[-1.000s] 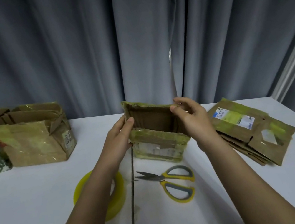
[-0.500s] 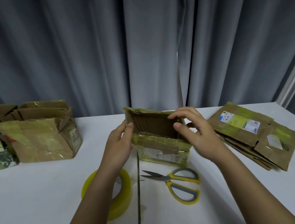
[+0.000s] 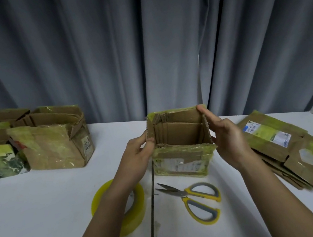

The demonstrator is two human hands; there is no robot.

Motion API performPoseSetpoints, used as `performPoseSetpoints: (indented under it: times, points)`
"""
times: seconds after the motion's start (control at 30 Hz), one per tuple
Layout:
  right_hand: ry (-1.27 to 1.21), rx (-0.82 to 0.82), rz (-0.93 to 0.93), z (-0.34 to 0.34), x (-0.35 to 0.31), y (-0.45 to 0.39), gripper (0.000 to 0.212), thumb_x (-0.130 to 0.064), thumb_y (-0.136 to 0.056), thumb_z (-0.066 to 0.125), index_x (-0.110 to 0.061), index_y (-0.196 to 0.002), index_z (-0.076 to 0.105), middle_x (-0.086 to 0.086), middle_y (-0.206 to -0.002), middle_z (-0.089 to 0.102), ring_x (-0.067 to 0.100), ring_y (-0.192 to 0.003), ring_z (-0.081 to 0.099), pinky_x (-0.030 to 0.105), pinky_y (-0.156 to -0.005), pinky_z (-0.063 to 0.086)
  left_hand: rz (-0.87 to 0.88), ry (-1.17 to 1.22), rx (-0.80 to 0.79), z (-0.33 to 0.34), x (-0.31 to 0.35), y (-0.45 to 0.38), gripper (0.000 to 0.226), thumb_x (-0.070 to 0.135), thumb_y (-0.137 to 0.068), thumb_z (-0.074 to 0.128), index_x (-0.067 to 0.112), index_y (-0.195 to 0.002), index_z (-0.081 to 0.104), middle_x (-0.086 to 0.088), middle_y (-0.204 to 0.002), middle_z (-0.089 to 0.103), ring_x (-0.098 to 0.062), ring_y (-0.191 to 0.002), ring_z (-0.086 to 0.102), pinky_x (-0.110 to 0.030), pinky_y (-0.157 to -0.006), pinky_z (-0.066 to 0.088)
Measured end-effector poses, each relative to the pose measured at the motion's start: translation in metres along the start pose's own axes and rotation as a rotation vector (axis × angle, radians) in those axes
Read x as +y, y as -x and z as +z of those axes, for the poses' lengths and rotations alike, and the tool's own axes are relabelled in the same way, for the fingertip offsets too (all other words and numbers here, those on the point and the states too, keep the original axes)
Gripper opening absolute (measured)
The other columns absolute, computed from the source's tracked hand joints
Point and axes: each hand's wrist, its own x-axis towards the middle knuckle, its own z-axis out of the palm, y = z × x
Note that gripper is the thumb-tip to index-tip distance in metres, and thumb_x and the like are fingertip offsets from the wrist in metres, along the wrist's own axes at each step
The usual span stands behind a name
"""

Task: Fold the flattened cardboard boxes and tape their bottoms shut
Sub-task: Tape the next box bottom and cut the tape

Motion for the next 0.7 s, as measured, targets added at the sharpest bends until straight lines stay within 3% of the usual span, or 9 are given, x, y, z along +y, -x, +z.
performPoseSetpoints:
  times: [0.13,0.27,0.33,0.4,0.43,0.47,0.53,0.6,0.7]
  points:
    - [0.023,-0.097,0.025,0.002,0.005,0.000,0.041,-0.026,-0.094,0.049,-0.044,-0.131,0.051,-0.016,-0.141,0.048,0.008,-0.132,0.043,0.034,-0.111,0.034,-0.031,0.027,-0.097,0.003,-0.008,-0.005,0.039,0.026,-0.100,0.040,0.045,-0.133,0.040,0.013,-0.137,0.038,-0.002,-0.114,0.044,-0.022,-0.100,0.035]
    - [0.165,-0.008,-0.078,-0.003,0.012,0.000,0.055,-0.007,-0.093,0.058,-0.043,-0.133,0.050,-0.013,-0.137,0.051,0.012,-0.121,0.054,0.033,-0.095,0.051,0.007,-0.119,-0.105,0.008,-0.011,-0.001,0.040,0.023,-0.102,0.034,0.045,-0.136,0.031,0.018,-0.154,0.011,-0.005,-0.142,0.008,-0.030,-0.113,0.014]
    - [0.178,0.044,-0.105,-0.005,0.013,-0.001,0.051,0.004,-0.088,0.061,-0.037,-0.118,0.060,-0.007,-0.129,0.057,0.017,-0.115,0.058,0.030,-0.080,0.056,0.070,-0.104,-0.126,0.009,-0.016,-0.004,0.036,0.044,-0.100,0.031,0.045,-0.136,0.031,0.027,-0.152,0.007,0.005,-0.141,-0.002,-0.026,-0.114,0.005]
    - [0.215,0.096,-0.127,-0.004,0.016,-0.002,0.038,0.007,-0.085,0.063,-0.029,-0.096,0.066,-0.002,-0.114,0.063,0.020,-0.109,0.061,0.029,-0.075,0.055,0.061,-0.111,-0.186,0.002,-0.053,-0.004,0.076,0.082,-0.072,0.044,0.042,-0.137,0.036,0.024,-0.153,0.016,0.003,-0.142,0.009,-0.022,-0.116,0.011]
    - [0.283,0.113,-0.151,-0.006,0.017,-0.001,0.031,0.006,-0.086,0.063,-0.025,-0.088,0.066,-0.003,-0.105,0.064,0.018,-0.106,0.061,0.029,-0.078,0.053,0.059,-0.179,-0.164,-0.003,-0.075,-0.013,0.095,0.090,-0.055,0.053,0.041,-0.136,0.040,0.015,-0.155,0.023,-0.003,-0.142,0.020,-0.027,-0.116,0.019]
    - [0.357,0.109,-0.171,-0.008,0.018,-0.001,0.025,0.003,-0.087,0.062,-0.021,-0.085,0.068,-0.006,-0.100,0.065,0.014,-0.104,0.060,0.027,-0.082,0.050,0.083,-0.175,-0.218,-0.002,-0.083,-0.014,0.096,0.090,-0.052,0.055,0.041,-0.134,0.042,0.010,-0.154,0.028,-0.006,-0.139,0.028,-0.029,-0.115,0.025]
    - [0.427,0.038,-0.141,-0.013,0.018,0.000,0.022,-0.004,-0.094,0.053,-0.014,-0.089,0.071,-0.012,-0.111,0.063,0.007,-0.114,0.056,0.019,-0.091,0.046,0.176,-0.212,-0.291,-0.007,-0.049,-0.005,0.081,0.079,-0.072,0.045,0.041,-0.142,0.032,0.019,-0.151,0.025,0.001,-0.135,0.027,-0.025,-0.112,0.024]
    - [0.320,-0.049,-0.030,-0.021,0.015,0.002,0.031,-0.021,-0.093,0.046,-0.011,-0.105,0.072,-0.010,-0.131,0.056,0.009,-0.125,0.049,0.024,-0.106,0.039,0.108,-0.252,-0.198,0.001,-0.017,0.002,0.081,0.074,-0.075,0.041,0.042,-0.146,0.019,0.023,-0.150,0.022,0.001,-0.136,0.023,-0.026,-0.112,0.023]
    - [0.187,-0.162,0.065,-0.024,0.005,0.010,0.055,-0.052,-0.094,0.039,-0.015,-0.128,0.062,-0.016,-0.136,0.052,0.004,-0.131,0.042,0.036,-0.117,0.025,0.131,-0.353,-0.173,0.001,-0.022,-0.003,0.090,0.079,-0.067,0.043,0.046,-0.146,0.014,0.018,-0.154,0.022,-0.008,-0.142,0.021,-0.037,-0.114,0.027]
